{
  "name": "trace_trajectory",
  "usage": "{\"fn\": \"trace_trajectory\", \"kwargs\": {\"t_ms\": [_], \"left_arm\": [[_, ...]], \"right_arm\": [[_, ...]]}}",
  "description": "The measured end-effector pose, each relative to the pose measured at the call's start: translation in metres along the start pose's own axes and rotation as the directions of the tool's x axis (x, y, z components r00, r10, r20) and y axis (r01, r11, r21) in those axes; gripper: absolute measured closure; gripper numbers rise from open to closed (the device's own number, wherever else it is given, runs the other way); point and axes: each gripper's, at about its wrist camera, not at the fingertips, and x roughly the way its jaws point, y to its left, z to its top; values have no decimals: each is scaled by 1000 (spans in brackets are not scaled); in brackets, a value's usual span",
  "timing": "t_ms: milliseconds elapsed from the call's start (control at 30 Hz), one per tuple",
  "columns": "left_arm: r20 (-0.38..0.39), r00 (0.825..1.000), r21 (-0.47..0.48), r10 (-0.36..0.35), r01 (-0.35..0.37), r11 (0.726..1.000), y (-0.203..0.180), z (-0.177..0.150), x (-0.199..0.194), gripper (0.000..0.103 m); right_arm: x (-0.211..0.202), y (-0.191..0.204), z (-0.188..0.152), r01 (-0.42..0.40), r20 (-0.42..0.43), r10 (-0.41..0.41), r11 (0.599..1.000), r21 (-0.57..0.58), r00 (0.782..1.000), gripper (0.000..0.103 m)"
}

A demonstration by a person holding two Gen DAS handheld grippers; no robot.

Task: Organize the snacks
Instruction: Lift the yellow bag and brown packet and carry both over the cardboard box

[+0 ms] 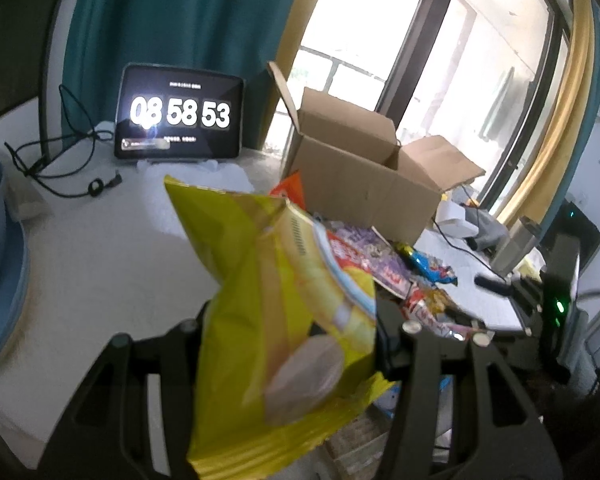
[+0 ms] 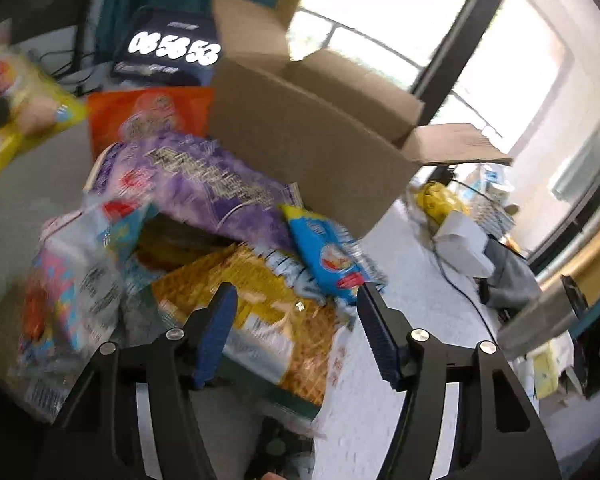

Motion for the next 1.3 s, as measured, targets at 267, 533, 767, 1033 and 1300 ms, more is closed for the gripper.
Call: {"fn": "trace_trajectory", "kwargs": {"t_ms": [267, 533, 767, 1033, 1300], "left_arm": [[-14, 1000, 9, -4, 4, 1000, -5, -1, 3, 47], [11, 1000, 23, 7, -8, 1000, -12, 3, -6, 47], [42, 999, 63, 10, -12, 998, -20, 13, -16, 47], [103, 994, 150, -25, 9, 989, -46, 46, -24, 47], [175, 983, 232, -63, 21, 973, -72, 91, -19, 47]], "right_arm": [[-9, 25, -24, -112, -33, 110, 992, -61, 993, 37], [23, 28, -6, -27, 11, 29, 991, -133, 1000, 38], [9, 21, -3, -93, 78, 102, 990, -104, 992, 91], [-67, -27, 13, -195, 212, 181, 979, 51, 960, 95], [-124, -70, 42, -177, 368, 135, 981, 84, 920, 97]]}}
